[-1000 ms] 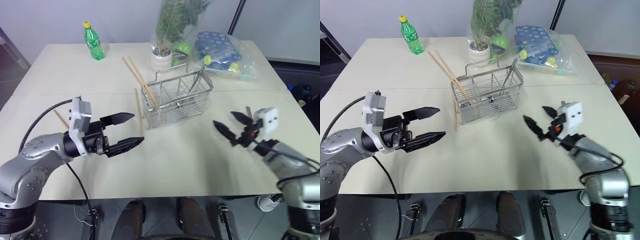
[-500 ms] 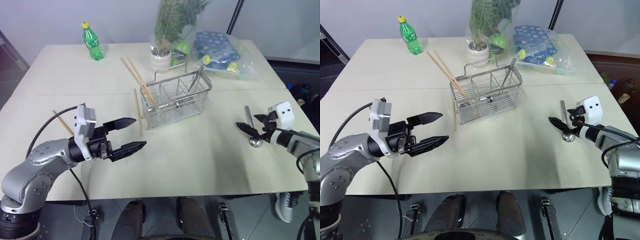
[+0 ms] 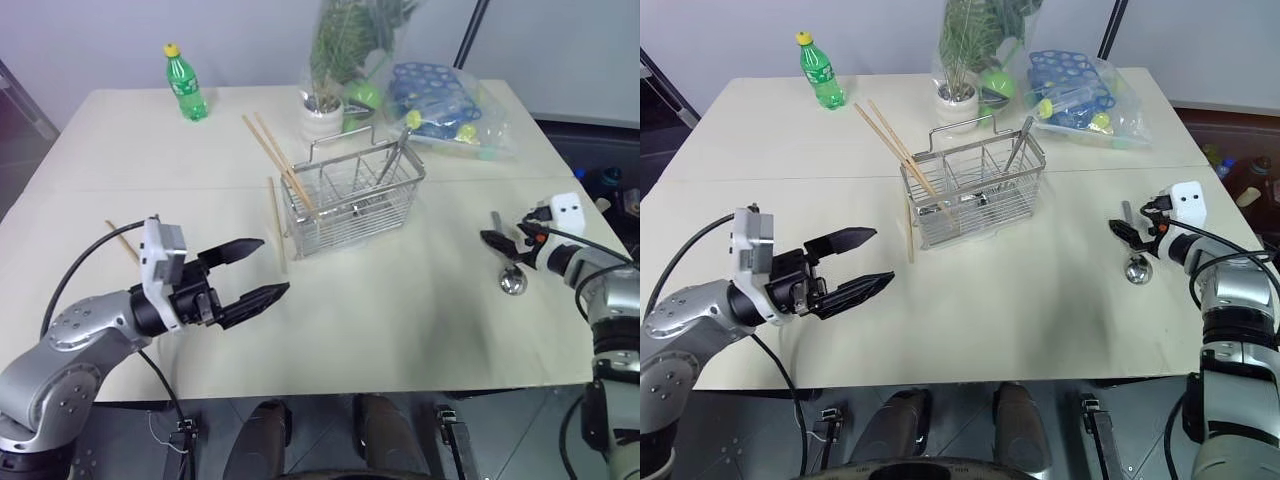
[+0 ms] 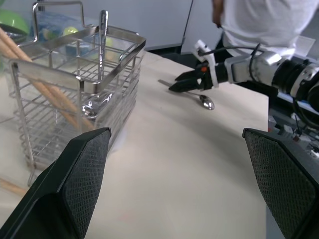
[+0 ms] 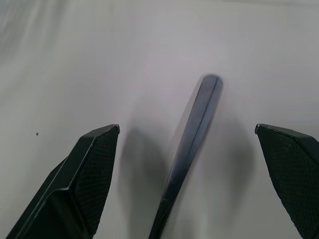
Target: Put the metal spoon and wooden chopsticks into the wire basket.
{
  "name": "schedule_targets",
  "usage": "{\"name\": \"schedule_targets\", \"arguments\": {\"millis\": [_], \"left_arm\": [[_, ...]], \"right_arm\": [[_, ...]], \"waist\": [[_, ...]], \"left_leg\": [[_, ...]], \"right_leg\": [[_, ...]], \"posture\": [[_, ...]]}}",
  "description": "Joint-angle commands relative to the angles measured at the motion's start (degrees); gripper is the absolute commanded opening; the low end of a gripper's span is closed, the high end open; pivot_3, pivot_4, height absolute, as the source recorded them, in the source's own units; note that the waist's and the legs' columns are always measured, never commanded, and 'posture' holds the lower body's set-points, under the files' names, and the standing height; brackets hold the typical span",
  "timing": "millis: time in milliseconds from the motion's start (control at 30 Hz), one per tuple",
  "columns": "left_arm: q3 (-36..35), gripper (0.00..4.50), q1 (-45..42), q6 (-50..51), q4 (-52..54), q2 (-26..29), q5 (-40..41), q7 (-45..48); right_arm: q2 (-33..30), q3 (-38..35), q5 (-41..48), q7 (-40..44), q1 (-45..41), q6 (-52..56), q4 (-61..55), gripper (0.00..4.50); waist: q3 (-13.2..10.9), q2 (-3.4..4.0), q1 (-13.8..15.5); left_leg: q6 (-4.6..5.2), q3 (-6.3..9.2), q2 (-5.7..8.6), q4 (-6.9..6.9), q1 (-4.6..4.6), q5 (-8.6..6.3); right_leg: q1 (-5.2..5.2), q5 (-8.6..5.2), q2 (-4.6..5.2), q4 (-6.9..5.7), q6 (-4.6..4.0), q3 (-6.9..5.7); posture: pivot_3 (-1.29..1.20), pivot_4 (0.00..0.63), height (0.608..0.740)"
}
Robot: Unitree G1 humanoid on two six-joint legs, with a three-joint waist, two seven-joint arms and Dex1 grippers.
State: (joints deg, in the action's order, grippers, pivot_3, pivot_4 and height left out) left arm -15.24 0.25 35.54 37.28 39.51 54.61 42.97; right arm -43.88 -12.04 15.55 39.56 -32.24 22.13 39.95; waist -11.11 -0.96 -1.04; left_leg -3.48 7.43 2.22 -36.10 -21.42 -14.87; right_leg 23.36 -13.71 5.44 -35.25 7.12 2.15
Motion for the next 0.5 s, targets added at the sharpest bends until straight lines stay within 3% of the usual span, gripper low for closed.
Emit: {"name": "schedule_targets", "arguments": {"millis": [33,200,500], "left_arm": [[-2.7,4.45,0.0,-1.1,1.6,1.6,1.4,1.3],[-2.9,4.45,-0.7,-1.6,0.0,3.5,0.8,4.1],[1.7,4.45,-4.4,-4.4,-5.2,3.2,-3.2,10.2]], "right_arm": [[-0.4,-0.7,-0.4,0.2,-2.6,0.4,1.8,4.5],[-0.1,-0.9,-0.5,-0.1,-4.8,2.3,5.1,4.5],[-0.2,-0.8,-0.1,-0.3,-2.9,8.7,1.2,4.5]], "waist": [[0.0,0.0,0.0],[0.0,0.01,-0.1],[0.0,-0.01,-0.1]], "left_leg": [[0.0,-0.01,0.0,0.0,0.0,0.0],[0.0,-0.07,0.0,0.0,0.03,0.0],[0.0,-0.09,0.0,-0.01,0.04,0.0]], "right_leg": [[0.0,0.0,0.0,0.0,0.0,0.0],[0.0,0.0,-0.02,0.0,-0.01,0.06],[-0.01,0.0,-0.04,0.0,0.0,0.1]], "posture": [[0.0,0.15,0.74],[0.0,0.15,0.74],[0.0,0.15,0.74]]}}
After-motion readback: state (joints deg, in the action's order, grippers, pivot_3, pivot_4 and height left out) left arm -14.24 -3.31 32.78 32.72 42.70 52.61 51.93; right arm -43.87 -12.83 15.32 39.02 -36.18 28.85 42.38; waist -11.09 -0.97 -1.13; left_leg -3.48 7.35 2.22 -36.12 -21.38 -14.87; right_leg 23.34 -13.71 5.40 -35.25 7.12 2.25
